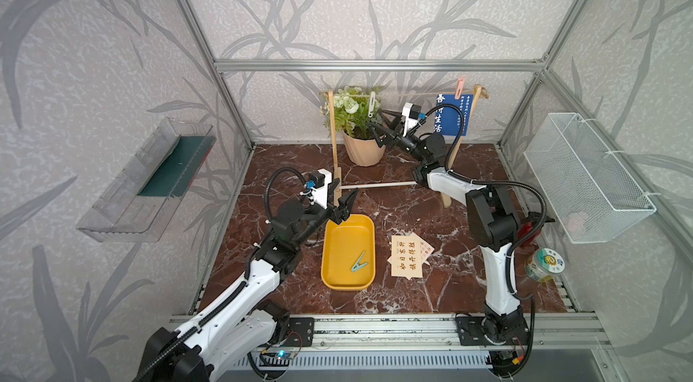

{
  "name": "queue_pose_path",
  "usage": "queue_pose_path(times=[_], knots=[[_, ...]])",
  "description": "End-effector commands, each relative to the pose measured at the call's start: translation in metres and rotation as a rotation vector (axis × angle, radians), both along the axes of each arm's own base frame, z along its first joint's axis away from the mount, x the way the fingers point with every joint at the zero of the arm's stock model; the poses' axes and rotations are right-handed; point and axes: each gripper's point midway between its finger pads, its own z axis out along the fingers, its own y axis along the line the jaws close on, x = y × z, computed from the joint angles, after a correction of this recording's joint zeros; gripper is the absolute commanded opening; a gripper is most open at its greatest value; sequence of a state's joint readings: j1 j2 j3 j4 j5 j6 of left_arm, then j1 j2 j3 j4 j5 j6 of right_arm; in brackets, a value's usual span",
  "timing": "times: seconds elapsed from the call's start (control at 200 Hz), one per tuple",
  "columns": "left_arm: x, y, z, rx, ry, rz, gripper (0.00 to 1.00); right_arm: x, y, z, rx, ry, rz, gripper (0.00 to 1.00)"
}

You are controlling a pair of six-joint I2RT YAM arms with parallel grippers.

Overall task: Remove the postcards from the strings
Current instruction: Remove the clamp from the clothesline.

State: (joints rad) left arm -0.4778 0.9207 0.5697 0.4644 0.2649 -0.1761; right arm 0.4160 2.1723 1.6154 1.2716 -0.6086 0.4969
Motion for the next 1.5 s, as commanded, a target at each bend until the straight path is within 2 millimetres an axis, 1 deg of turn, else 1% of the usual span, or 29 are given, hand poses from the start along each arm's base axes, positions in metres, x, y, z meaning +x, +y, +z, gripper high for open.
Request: queue_pose_path(times=[0.0,0.315,0.43,0.565,0.645,0.735,0.845,0.965,1.04,1.14,1.225,1.345,1.44,1.495], knots=[[-0.005,0.000,0.022,-0.025,-0.059,-0.013,0.71,-0.016,-0.007,0.041,0.076,-0.146,-0.026,0.83],[-0.005,-0.001,0.023,-0.025,-0.063,-0.018,0.71,-0.006,0.000,0.051,0.090,-0.158,0.008,0.83],[-0.006,-0.002,0.024,-0.027,-0.064,-0.022,0.71,-0.005,0.004,0.052,0.083,-0.154,0.034,0.83],[-0.006,-0.002,0.024,-0.026,-0.063,-0.023,0.71,-0.002,0.009,0.049,0.068,-0.142,0.059,0.82],[-0.006,-0.002,0.023,-0.028,-0.062,-0.024,0.71,0.002,0.014,0.045,0.049,-0.127,0.077,0.78],[-0.007,-0.002,0.024,-0.028,-0.064,-0.026,0.71,0.001,0.016,0.045,0.059,-0.134,0.101,0.74],[-0.006,-0.002,0.023,-0.026,-0.061,-0.024,0.71,0.003,0.017,0.046,0.057,-0.128,0.102,0.73],[-0.006,-0.001,0.022,-0.025,-0.060,-0.020,0.71,0.003,0.018,0.046,0.050,-0.128,0.112,0.65],[-0.006,-0.001,0.022,-0.023,-0.061,-0.017,0.71,0.001,0.019,0.047,0.051,-0.135,0.125,0.59],[-0.006,-0.001,0.022,-0.023,-0.061,-0.020,0.71,-0.001,0.018,0.048,0.054,-0.137,0.130,0.57],[-0.006,-0.001,0.022,-0.024,-0.060,-0.018,0.71,-0.001,0.018,0.048,0.053,-0.138,0.132,0.51],[-0.007,-0.001,0.023,-0.023,-0.062,-0.018,0.71,-0.002,0.018,0.048,0.056,-0.140,0.131,0.50],[-0.007,-0.001,0.023,-0.024,-0.061,-0.018,0.71,-0.002,0.019,0.048,0.054,-0.140,0.133,0.42],[-0.007,0.000,0.023,-0.024,-0.061,-0.016,0.71,-0.001,0.019,0.047,0.054,-0.137,0.135,0.42]])
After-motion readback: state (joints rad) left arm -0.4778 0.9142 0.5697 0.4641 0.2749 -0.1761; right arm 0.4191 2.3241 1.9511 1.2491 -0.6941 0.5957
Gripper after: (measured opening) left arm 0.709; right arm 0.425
